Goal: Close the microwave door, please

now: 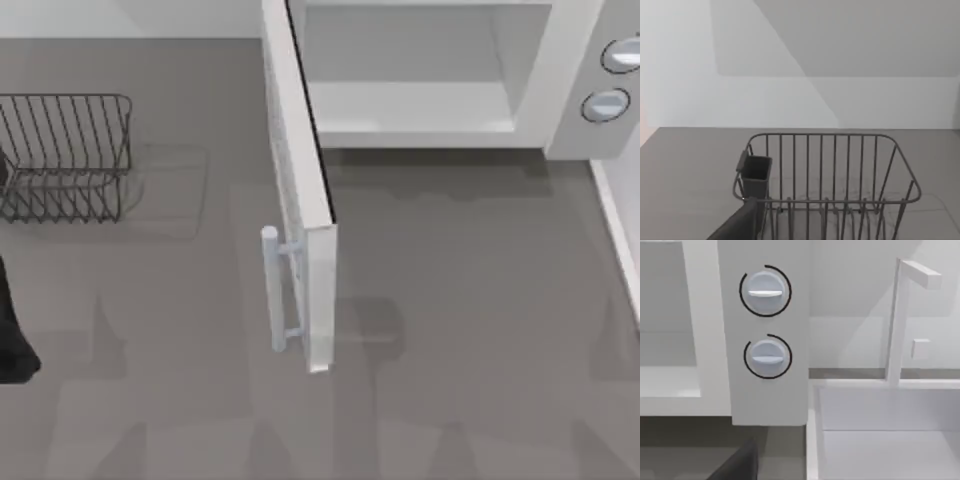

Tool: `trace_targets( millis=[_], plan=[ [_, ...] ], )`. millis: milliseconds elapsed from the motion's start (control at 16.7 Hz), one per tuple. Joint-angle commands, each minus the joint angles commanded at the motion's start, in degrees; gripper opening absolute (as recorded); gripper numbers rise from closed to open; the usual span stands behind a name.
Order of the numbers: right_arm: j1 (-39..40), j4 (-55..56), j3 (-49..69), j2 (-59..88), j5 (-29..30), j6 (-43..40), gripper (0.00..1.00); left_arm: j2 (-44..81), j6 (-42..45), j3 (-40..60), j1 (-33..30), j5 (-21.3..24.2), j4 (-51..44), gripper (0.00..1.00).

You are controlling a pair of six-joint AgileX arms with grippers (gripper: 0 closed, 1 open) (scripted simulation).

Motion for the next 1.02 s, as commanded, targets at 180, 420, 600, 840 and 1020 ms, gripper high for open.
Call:
trace_targets(
  millis=[180,420,600,840,1020],
  plan=[
    [0.0,0.0,0.0,0.0,0.0,0.0,1.00,0.5,0.2,0.3,-0.2,0.1,-0.4,1.00],
    [0.0,0.0,0.0,0.0,0.0,0.0,1.00,7.7,3.5,4.7,-2.3,2.0,-6.7,1.00],
    [0.0,0.0,0.0,0.0,0.0,0.0,1.00,17.6,8.0,11.7,-4.7,4.2,-15.1,1.00],
    [0.0,0.0,0.0,0.0,0.0,0.0,1.00,34.7,15.7,25.0,-8.4,7.7,-29.5,1.00],
    [0.0,0.0,0.0,0.0,0.0,0.0,1.00,49.0,22.4,37.4,-11.3,10.6,-41.5,1.00]
  ],
)
